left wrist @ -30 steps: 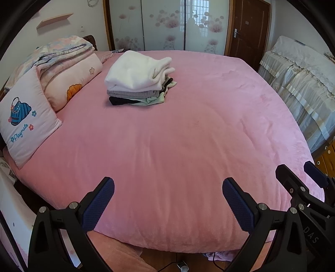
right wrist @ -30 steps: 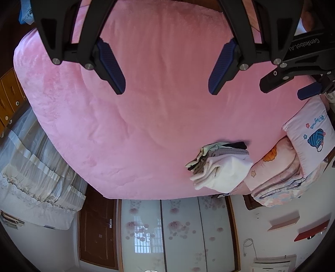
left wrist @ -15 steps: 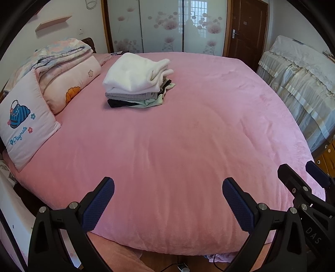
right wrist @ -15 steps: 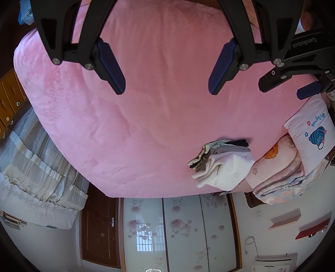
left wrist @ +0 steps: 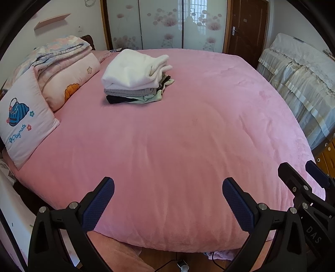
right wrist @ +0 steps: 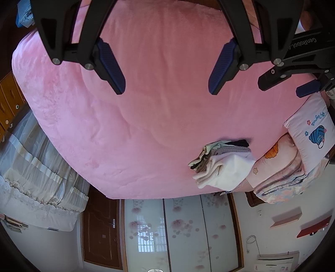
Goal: Fold large clothes
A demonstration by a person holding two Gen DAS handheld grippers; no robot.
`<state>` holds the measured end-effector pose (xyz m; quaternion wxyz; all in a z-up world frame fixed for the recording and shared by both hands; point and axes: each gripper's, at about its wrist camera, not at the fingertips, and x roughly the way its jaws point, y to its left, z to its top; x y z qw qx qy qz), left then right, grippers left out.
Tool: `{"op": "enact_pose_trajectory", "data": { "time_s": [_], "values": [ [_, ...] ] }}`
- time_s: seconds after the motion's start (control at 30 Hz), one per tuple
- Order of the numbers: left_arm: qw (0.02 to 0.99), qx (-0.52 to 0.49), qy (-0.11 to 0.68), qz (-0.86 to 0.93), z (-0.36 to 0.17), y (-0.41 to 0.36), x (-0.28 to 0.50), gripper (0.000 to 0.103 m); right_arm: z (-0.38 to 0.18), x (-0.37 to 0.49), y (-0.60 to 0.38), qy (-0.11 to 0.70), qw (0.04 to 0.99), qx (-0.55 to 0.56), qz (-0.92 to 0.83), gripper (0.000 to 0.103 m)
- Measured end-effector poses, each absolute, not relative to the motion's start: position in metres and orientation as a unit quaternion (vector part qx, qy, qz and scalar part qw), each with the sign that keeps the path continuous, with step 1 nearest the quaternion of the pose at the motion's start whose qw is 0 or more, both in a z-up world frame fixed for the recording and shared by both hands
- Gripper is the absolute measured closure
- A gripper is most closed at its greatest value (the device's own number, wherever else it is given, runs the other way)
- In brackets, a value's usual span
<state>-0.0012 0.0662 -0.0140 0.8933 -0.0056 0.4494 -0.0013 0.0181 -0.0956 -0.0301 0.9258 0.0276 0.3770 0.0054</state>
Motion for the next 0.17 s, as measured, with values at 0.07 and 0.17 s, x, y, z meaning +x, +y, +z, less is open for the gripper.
{"op": "enact_pose_trajectory", "data": {
  "time_s": [0.07,0.17],
  "values": [
    [0.893,-0.005,0.451,-0.002,-0.0151,0.0656,-0.0021,0.001,-0.0315,0.0168,-0.0957,0.376,0.926,0.03,0.004,0.021],
    [0.892,-0.004,0.451,-0.004,-0.0159,0.0648,-0.0038,0.001,-0.0324,0.0148,-0.0962,0.374,0.927,0.033,0.002,0.021]
  ]
}}
